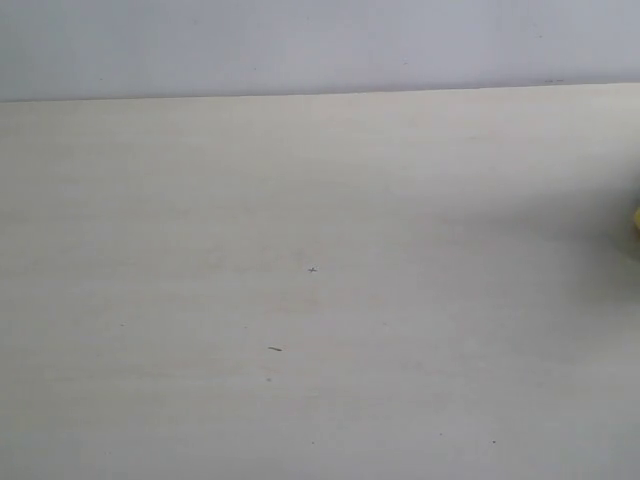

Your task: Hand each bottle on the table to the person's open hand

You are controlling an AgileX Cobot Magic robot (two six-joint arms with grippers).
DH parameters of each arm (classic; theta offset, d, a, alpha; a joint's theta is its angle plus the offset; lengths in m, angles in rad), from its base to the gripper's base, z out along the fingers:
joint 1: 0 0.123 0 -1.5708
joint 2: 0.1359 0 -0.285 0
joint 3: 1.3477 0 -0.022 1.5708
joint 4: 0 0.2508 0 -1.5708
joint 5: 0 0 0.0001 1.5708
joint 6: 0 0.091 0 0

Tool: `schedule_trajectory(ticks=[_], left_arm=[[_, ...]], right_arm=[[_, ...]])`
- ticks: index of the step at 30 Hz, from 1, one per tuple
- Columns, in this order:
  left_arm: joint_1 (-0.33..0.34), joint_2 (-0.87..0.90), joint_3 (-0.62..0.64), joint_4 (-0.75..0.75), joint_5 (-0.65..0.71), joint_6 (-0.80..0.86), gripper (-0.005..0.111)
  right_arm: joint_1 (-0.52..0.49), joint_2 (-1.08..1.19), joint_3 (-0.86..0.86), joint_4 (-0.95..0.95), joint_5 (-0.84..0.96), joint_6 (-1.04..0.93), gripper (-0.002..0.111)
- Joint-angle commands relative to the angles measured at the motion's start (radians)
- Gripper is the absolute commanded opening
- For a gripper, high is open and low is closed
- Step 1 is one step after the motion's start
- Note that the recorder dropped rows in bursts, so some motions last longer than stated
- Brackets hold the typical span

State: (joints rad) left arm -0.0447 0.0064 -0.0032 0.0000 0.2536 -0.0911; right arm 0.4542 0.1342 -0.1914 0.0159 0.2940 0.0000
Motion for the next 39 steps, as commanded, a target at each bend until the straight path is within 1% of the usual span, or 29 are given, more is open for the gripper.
schedule_trajectory(ticks=[1,28,30,35,39], left_arm=[[0.034,-0.006,0.003,-0.012,-0.016,0.007,0.0],[0.036,-0.006,0.003,-0.011,-0.014,0.009,0.0],[0.036,-0.006,0.003,-0.011,-0.014,0.009,0.0],[0.036,-0.006,0.003,-0.011,-0.014,0.009,0.0],[0.036,-0.006,0.003,-0.011,-0.014,0.009,0.0]], right_arm=[[-0.002,-0.004,0.004,0.004,-0.005,0.0,0.0],[-0.005,-0.007,0.004,0.004,-0.005,0.0,0.0],[-0.061,-0.033,0.004,0.002,-0.005,0.0,0.0],[-0.276,-0.088,0.004,-0.05,-0.014,-0.005,0.0],[-0.389,-0.134,0.006,-0.085,-0.041,0.0,0.0]])
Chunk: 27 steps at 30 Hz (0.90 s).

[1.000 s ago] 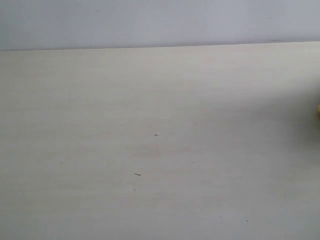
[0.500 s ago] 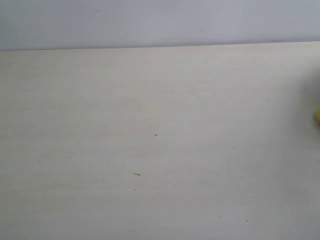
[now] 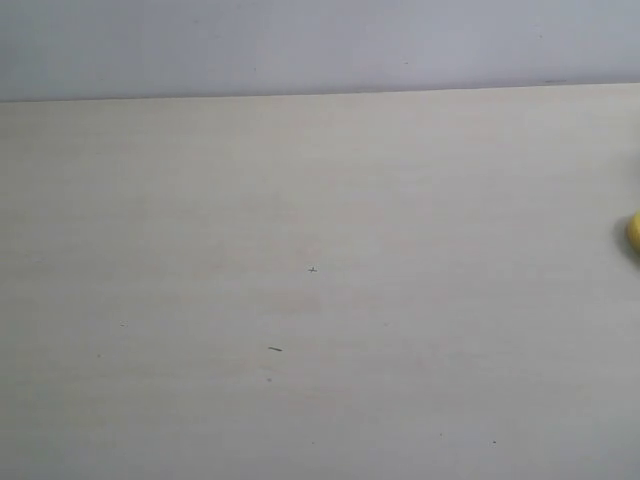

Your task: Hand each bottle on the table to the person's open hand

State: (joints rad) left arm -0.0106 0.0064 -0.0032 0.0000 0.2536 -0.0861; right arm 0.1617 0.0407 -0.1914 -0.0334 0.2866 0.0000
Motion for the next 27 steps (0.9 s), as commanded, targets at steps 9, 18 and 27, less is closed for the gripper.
schedule_trajectory(ticks=[9,18,27], left_arm=[[0.002,-0.006,0.003,-0.011,-0.014,0.004,0.0],[0.002,-0.006,0.003,-0.011,-0.014,0.004,0.0],[0.002,-0.006,0.003,-0.011,-0.014,0.004,0.0]], right_arm=[[-0.161,-0.041,0.161,0.017,-0.237,0.005,0.0],[-0.126,-0.041,0.191,0.026,-0.215,0.0,0.0],[-0.08,-0.041,0.191,0.043,-0.173,0.0,0.0]])
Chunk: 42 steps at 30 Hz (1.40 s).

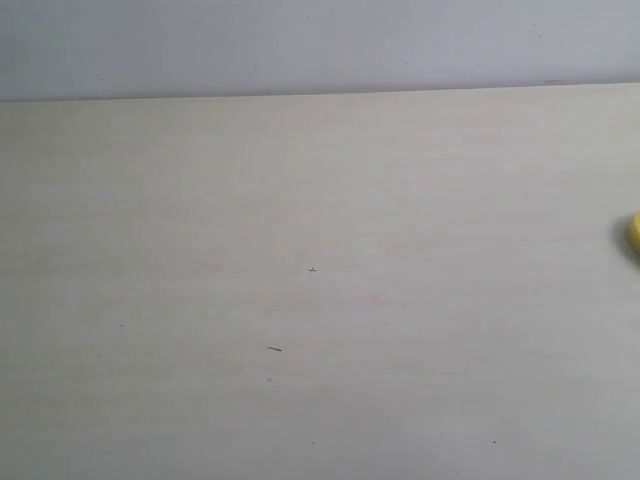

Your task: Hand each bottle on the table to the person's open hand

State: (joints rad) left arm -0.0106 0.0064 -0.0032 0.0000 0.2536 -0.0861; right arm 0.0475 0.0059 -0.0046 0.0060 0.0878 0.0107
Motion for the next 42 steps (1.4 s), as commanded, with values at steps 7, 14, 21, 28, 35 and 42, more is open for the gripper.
schedule_trajectory(ticks=[7,14,21,28,35,42], left_arm=[[0.002,-0.006,0.003,-0.011,-0.014,0.004,0.0],[0.002,-0.006,0.003,-0.011,-0.014,0.004,0.0],[0.002,-0.006,0.003,-0.011,-0.014,0.004,0.0],[0.002,-0.006,0.003,-0.011,-0.014,0.004,0.0],[0.002,-0.006,0.003,-0.011,-0.014,0.004,0.0],[0.002,-0.006,0.003,-0.011,-0.014,0.004,0.0]], right_arm=[[0.004,-0.006,0.005,0.007,0.038,-0.005,0.0],[0.004,-0.006,0.005,0.069,0.038,-0.005,0.0],[0.004,-0.006,0.005,0.069,0.027,-0.011,0.0],[0.004,-0.006,0.005,0.071,0.031,-0.011,0.0],[0.004,-0.006,0.005,0.071,0.031,-0.011,0.0],[0.004,-0.006,0.005,0.071,0.031,-0.011,0.0]])
